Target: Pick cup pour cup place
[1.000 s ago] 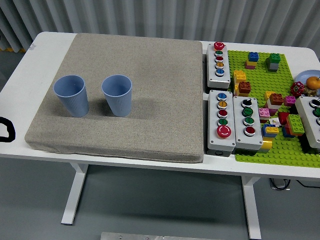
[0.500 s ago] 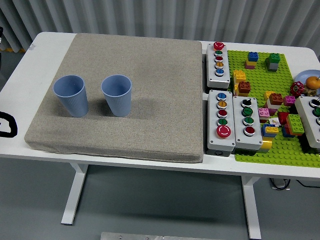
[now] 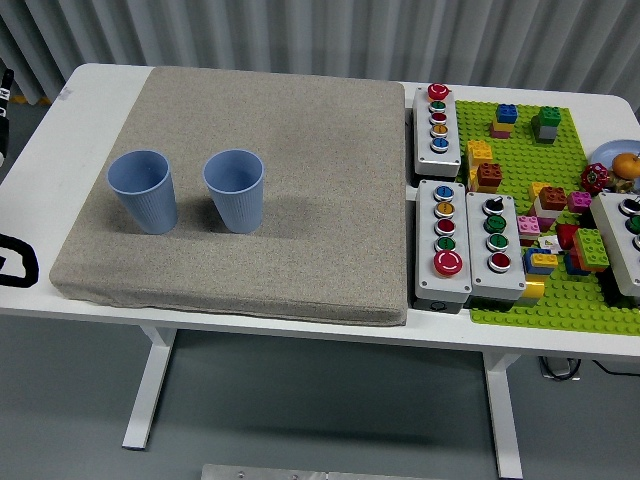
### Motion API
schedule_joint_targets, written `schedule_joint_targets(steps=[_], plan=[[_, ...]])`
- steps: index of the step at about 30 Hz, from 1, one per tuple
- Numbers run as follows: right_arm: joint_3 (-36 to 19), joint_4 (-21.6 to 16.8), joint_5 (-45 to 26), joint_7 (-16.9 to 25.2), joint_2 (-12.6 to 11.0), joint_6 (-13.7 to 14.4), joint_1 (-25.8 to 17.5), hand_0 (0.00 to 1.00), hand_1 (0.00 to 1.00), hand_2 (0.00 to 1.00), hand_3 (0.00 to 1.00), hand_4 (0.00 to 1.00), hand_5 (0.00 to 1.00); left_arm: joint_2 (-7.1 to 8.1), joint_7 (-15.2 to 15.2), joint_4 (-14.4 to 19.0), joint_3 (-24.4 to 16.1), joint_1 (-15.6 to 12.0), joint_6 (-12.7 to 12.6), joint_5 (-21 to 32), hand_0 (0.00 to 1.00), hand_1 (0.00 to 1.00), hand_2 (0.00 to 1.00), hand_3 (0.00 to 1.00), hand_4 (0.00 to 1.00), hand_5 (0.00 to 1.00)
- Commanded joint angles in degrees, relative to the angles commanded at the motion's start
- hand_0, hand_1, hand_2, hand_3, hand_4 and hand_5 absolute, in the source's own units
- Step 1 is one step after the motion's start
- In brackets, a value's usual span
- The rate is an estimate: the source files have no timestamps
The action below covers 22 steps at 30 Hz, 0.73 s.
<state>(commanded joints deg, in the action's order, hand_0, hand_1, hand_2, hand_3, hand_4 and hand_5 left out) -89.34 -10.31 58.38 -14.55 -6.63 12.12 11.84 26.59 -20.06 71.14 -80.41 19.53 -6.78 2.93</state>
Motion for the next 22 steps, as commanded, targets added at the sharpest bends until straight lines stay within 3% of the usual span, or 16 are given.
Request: schedule_joint_targets(steps=[22], plan=[[-0.11,0.0,-0.15,0.23,-0.11,-0.18,0.37,0.713,0.657,0.627,0.589,0.002,0.112,-0.01,0.07,0.6,-0.26,0.72,-0.21,-0.41,0.86,0.834,0.896,0.918,0.729,0.998]])
